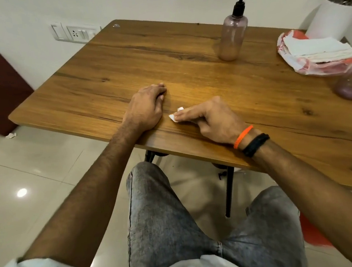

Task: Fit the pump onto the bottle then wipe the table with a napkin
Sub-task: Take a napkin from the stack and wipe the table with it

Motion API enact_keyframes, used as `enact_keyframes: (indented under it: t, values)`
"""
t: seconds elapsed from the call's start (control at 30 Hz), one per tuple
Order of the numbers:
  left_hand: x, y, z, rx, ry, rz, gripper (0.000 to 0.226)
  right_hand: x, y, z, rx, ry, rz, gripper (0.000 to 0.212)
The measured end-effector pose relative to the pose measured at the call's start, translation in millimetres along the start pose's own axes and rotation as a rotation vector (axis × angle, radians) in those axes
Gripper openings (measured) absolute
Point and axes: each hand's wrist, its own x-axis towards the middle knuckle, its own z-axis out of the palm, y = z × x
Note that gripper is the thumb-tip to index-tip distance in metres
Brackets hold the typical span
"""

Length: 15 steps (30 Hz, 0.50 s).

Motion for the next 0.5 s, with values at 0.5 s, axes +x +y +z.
enact_keyframes:
  t: [0.5]
  values:
    - [-1, 0, 0, -0.007, -0.015, -0.008, 0.040, -21, -8, -1, 0.105, -0.010, -0.177, 0.039]
